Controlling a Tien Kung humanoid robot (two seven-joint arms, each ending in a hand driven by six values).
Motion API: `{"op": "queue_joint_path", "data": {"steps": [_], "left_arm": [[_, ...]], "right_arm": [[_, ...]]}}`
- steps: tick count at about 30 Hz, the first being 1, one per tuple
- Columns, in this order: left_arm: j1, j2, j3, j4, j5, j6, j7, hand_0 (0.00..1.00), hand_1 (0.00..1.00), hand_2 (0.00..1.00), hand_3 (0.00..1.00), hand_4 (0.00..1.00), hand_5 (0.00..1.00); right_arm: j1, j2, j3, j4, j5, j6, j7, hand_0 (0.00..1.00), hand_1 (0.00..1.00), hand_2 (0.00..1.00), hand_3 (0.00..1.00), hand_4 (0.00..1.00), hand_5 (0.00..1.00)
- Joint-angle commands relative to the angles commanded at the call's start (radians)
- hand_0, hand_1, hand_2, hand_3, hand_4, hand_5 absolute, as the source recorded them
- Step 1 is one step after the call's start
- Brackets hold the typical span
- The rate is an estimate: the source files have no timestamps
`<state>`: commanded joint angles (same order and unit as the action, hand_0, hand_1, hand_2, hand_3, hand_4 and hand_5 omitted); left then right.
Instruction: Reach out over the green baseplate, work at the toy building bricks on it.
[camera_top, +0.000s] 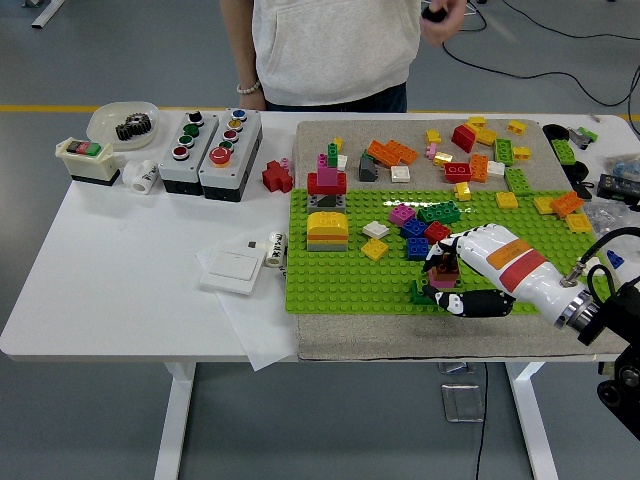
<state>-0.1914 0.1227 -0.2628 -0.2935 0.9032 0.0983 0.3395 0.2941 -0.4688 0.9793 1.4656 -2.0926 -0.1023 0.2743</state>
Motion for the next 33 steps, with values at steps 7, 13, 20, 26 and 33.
{"op": "queue_joint_path", "data": {"steps": [7, 13, 20, 26, 33], "left_arm": [[-0.001, 0.0, 0.002, 0.0, -0.002, 0.0, -0.001, 0.483, 0.575, 0.636, 0.579, 0.603, 0.673], [0.0, 0.0, 0.002, 0.001, -0.002, 0.0, -0.001, 0.483, 0.575, 0.636, 0.579, 0.603, 0.674], [0.001, -0.001, 0.001, 0.001, -0.001, 0.0, -0.001, 0.483, 0.574, 0.636, 0.579, 0.604, 0.674], [0.003, 0.0, 0.001, 0.001, 0.001, -0.001, -0.001, 0.483, 0.575, 0.636, 0.579, 0.604, 0.674], [0.006, 0.001, 0.0, 0.002, 0.004, -0.003, -0.001, 0.482, 0.575, 0.636, 0.578, 0.604, 0.674]], "right_arm": [[0.003, 0.001, -0.005, -0.001, 0.001, 0.001, -0.001, 0.45, 0.457, 0.535, 0.542, 0.685, 0.542], [0.005, 0.003, -0.01, -0.007, 0.002, 0.002, -0.001, 0.452, 0.457, 0.535, 0.542, 0.686, 0.543], [0.007, 0.004, -0.016, -0.014, 0.004, 0.003, 0.0, 0.452, 0.457, 0.536, 0.542, 0.687, 0.544], [0.008, 0.002, -0.012, -0.003, 0.011, -0.004, 0.003, 0.453, 0.457, 0.536, 0.542, 0.687, 0.545], [0.012, -0.001, 0.0, 0.013, 0.025, -0.023, 0.008, 0.458, 0.457, 0.537, 0.542, 0.687, 0.545]]}}
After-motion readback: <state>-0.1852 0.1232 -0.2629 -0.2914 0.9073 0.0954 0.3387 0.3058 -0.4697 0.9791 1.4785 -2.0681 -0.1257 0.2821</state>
